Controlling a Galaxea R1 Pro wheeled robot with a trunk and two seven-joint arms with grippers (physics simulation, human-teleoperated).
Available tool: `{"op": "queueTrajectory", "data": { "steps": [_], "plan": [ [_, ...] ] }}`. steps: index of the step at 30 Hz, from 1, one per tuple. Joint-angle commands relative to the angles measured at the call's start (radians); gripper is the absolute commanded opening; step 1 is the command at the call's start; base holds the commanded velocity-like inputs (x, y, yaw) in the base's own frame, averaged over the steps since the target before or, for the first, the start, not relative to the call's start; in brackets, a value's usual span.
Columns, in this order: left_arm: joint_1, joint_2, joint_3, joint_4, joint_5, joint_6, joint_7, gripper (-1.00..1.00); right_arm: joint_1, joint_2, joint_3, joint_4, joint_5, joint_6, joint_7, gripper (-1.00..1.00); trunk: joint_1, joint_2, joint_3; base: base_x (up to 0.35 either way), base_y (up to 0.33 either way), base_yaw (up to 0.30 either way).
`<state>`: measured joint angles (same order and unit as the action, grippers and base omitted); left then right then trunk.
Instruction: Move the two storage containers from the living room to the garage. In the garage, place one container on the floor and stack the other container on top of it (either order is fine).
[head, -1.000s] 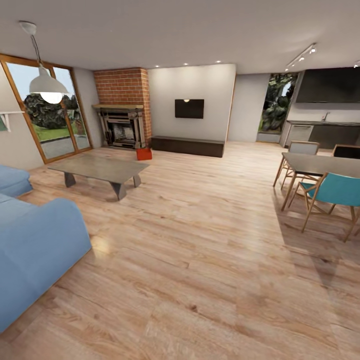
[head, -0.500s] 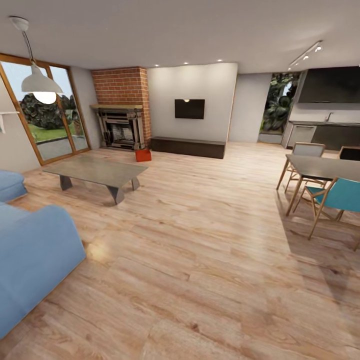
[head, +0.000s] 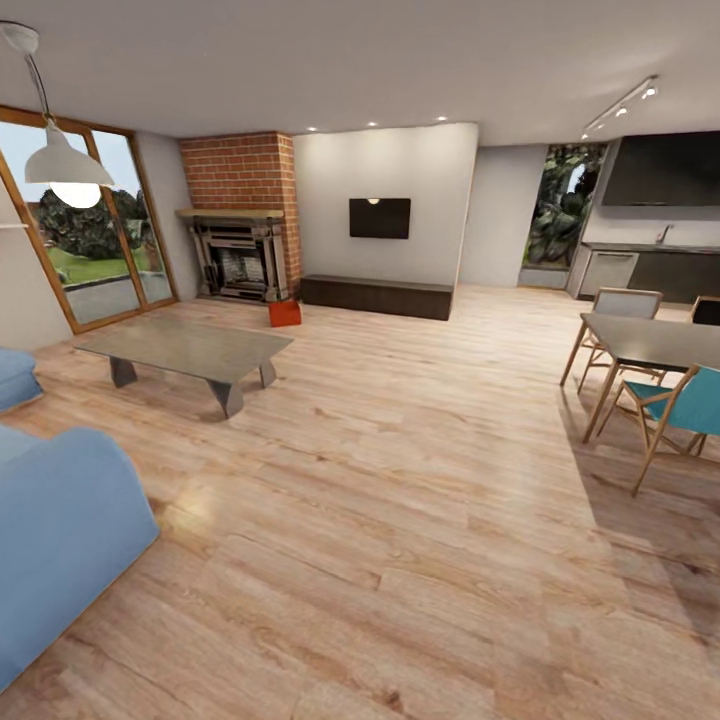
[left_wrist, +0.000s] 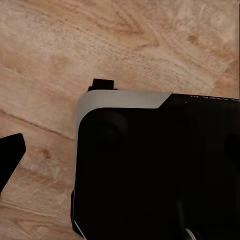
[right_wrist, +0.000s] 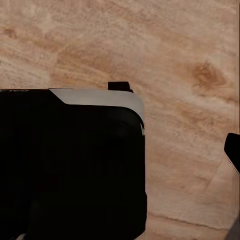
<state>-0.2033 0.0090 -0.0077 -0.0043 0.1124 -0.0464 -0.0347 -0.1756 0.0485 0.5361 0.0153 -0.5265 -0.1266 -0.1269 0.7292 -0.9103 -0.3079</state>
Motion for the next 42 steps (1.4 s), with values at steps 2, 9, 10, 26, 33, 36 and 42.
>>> {"op": "queueTrajectory", "data": {
  "steps": [2,9,10,26,33,36,42],
  "plan": [
    [-0.001,0.000,-0.002,0.001,0.010,-0.003,-0.004,1.00,-0.001,0.000,0.008,0.002,-0.009,-0.004,-0.002,1.00,0.001,-0.001,-0.001,0.322,0.000,0.000],
    [-0.001,0.000,-0.002,0.001,0.010,-0.003,-0.004,1.00,-0.001,0.003,0.008,0.002,-0.009,-0.004,-0.002,1.00,0.001,-0.001,-0.001,0.322,0.000,-0.077],
    [-0.001,0.000,-0.002,0.001,0.010,-0.003,-0.004,1.00,-0.001,0.003,0.008,0.002,-0.009,-0.004,-0.002,1.00,0.001,-0.001,-0.001,0.322,0.000,-0.207],
    [-0.001,0.000,-0.002,0.001,0.010,-0.003,-0.004,1.00,-0.001,0.000,0.008,0.002,-0.009,-0.004,-0.002,1.00,0.001,-0.001,-0.001,0.322,0.000,-0.149],
    [-0.001,0.000,-0.002,0.001,0.010,-0.003,-0.004,1.00,-0.001,-0.003,0.010,0.002,-0.008,-0.003,-0.002,1.00,0.001,-0.001,-0.001,0.322,0.000,-0.001],
    [-0.001,0.000,-0.002,0.001,0.010,-0.003,-0.004,1.00,-0.001,-0.004,0.012,0.002,-0.005,-0.002,-0.002,1.00,0.001,-0.001,-0.001,0.322,0.000,0.000],
    [-0.001,0.000,-0.002,0.001,0.010,-0.003,-0.005,1.00,-0.001,-0.003,0.010,0.002,-0.004,-0.001,-0.002,1.00,0.001,-0.001,-0.001,0.322,0.000,0.000]
  ]
}}
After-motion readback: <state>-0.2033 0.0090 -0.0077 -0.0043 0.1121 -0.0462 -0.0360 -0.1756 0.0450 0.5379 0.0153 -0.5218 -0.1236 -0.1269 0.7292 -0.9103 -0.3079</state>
